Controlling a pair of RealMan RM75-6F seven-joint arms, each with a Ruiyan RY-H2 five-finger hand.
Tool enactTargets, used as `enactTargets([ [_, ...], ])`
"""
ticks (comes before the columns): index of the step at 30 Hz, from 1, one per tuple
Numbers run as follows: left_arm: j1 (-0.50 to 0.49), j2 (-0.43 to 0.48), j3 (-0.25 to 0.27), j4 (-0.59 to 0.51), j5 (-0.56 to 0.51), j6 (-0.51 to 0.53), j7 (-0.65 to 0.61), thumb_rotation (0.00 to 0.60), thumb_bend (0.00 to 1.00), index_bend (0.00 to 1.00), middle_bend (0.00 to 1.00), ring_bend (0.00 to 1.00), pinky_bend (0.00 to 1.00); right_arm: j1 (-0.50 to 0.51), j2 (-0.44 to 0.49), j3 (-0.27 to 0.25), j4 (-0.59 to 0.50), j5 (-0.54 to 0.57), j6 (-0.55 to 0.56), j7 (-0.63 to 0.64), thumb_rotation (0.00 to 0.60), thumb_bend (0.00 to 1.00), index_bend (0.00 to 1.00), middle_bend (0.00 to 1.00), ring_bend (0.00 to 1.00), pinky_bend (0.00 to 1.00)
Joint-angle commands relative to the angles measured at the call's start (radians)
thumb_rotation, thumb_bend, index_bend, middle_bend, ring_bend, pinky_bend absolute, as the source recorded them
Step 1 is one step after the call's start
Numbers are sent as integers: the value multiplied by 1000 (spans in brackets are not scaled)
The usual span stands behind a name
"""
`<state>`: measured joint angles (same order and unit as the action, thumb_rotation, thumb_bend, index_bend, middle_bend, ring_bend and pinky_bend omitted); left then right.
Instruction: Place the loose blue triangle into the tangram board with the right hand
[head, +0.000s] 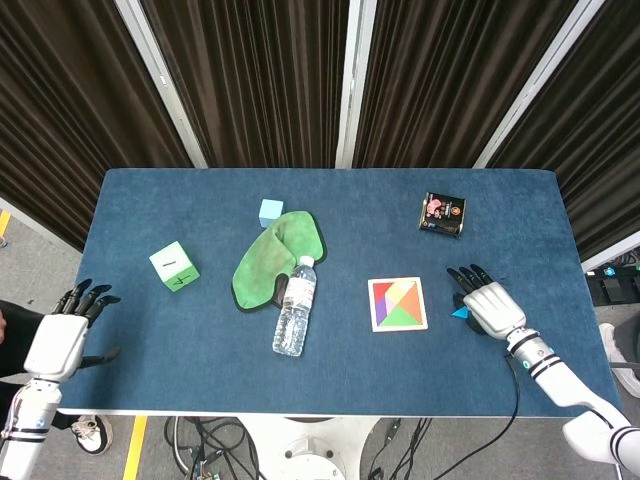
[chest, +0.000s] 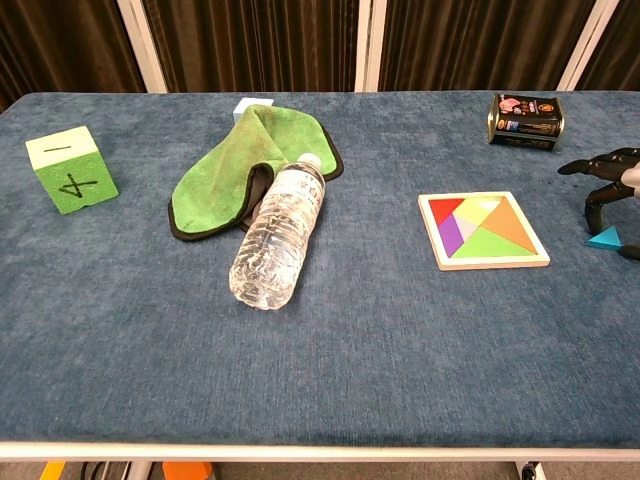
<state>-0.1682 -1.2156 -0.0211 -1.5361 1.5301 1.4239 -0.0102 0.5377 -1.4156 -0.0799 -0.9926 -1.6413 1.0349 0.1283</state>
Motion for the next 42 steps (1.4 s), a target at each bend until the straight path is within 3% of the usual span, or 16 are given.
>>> enactTargets([
  [1,0,0,0,0,0,0,-1,600,74,264,155,38,150,-1,1,2,0,1,7,2,600,260,520,0,0,0],
  [12,2,3,-1,5,5,8,-20,600,73,264,155,38,149,31,77,53,-118,47,-11,-4,600,242,553,0,0,0],
  [19,3,-4,-2,28,6,11,-49,600,74,264,155,38,150,77,121,145,-272,197,-116,-108,600,224,577,0,0,0],
  [24,4,-5,-2,48,7,13,-80,600,74,264,155,38,150,116,128,209,-385,404,-230,-249,600,224,592,0,0,0],
  [29,4,-11,5,75,15,10,-110,600,74,264,155,38,149,168,122,233,-454,626,-302,-395,600,224,594,0,0,0],
  [36,4,-24,6,113,15,10,-154,600,74,264,155,38,150,253,86,223,-536,956,-254,-603,600,224,592,0,0,0],
  [42,6,-31,7,142,13,8,-188,600,73,264,155,38,150,303,44,210,-589,1102,-158,-707,600,224,591,0,0,0],
])
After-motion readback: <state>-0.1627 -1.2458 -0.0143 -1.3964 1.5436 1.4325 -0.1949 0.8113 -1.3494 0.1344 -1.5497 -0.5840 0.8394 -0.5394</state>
